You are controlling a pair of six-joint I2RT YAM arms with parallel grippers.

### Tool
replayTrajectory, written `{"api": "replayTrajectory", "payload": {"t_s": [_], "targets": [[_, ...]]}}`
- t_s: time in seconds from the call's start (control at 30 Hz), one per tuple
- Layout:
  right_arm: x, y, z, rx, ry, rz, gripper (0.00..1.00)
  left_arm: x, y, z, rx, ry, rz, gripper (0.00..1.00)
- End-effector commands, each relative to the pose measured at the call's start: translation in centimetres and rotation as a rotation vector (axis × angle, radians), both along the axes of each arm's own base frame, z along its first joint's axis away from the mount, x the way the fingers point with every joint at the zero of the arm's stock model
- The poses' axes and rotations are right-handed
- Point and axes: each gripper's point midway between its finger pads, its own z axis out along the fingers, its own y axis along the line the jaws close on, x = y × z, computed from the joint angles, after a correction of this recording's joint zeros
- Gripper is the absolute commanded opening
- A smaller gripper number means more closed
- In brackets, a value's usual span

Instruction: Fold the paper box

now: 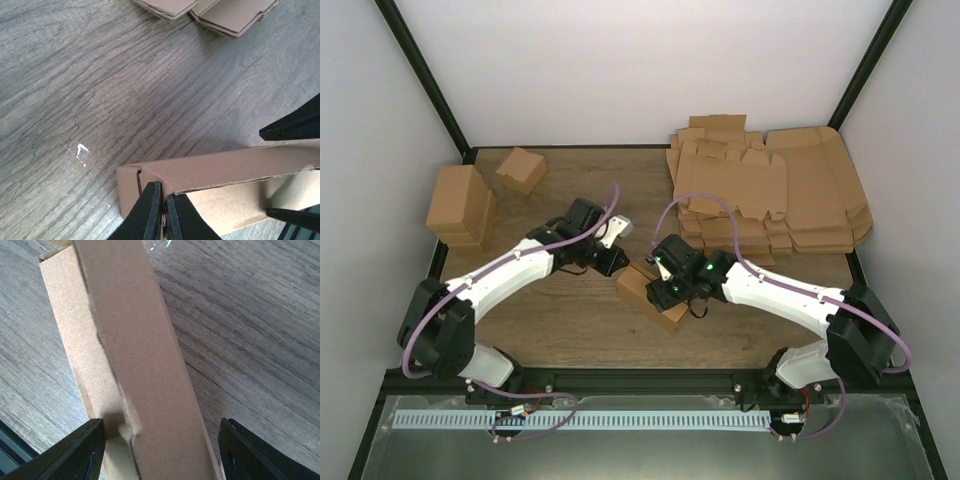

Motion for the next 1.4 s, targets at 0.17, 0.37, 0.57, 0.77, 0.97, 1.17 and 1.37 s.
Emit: {"api": "replayTrajectory", "payload": {"t_s": [0.17,0.37,0.57,0.77,0.97,1.17,1.37], "targets": [[0.4,-0.6,0.0,-0.047,-0.014,-0.031,0.66,-2.4,2.5,-3.8,0.12,0.035,-0.009,0.04],[0.5,-1.2,1.5,-0.038,-0.039,-0.059,0.68,-2.5,2.7,-3.7,0.105,0.061,0.039,0.04],[-0.2,-2.0,2.2,-0.032,-0.018,-0.086,0.7,-3.1,2.3,-3.5,0.043,0.111,0.115,0.04],[-0.3,-1.8,1.1,-0.037,0.001,-0.083,0.69,-3.6,1.6,-2.5,-0.033,0.155,0.168,0.05],[-0.4,-1.5,-0.4,-0.048,0.023,-0.081,0.66,-3.8,1.0,-1.8,-0.056,0.194,0.178,0.04],[-0.5,-1.7,-1.0,-0.06,0.028,-0.08,0.66,-3.8,1.3,-0.9,-0.068,0.15,0.199,0.31],[-0.5,-1.5,-0.8,-0.052,0.025,-0.067,0.66,-2.8,3.2,-0.2,0.008,0.05,0.247,0.42]]}}
